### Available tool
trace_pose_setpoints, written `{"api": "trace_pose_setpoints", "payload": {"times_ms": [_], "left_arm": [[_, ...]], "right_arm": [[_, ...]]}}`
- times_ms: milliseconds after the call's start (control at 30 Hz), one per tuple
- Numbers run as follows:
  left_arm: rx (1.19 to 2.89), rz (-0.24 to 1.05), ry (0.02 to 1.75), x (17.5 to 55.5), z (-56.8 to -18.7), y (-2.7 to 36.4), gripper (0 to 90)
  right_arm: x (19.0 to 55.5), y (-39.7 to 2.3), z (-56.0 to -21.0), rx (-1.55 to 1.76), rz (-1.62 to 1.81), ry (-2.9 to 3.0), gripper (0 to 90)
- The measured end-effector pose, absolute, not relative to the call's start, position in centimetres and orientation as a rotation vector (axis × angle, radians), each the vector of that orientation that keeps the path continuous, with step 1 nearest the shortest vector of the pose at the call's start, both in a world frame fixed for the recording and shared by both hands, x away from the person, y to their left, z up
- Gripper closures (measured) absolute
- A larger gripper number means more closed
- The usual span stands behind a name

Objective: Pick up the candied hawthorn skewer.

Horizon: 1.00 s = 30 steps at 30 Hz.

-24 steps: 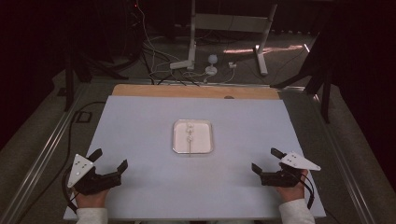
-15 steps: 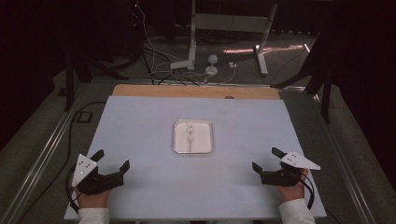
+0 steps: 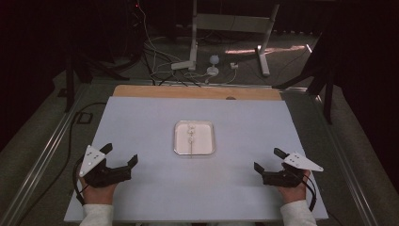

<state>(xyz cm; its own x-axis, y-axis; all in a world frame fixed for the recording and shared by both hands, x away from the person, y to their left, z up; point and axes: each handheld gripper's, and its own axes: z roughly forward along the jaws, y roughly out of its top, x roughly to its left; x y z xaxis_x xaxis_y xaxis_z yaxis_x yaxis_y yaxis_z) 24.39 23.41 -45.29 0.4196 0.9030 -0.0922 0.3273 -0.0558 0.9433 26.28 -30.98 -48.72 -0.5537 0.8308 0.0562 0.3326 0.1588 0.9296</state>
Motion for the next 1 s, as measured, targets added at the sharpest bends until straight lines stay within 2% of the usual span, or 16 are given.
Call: {"api": "trace_pose_setpoints", "payload": {"times_ms": [600, 1000], "left_arm": [[1.7, 0.583, 1.09, 31.2, -44.4, 15.8, 0.3], [1.821, 0.559, 1.092, 34.5, -46.7, 9.7, 0.3]], "right_arm": [[26.3, -30.8, -48.7, 1.106, 1.383, 1.972, 0.0], [26.3, -30.8, -48.8, 1.108, 1.378, 1.981, 0.0]]}}
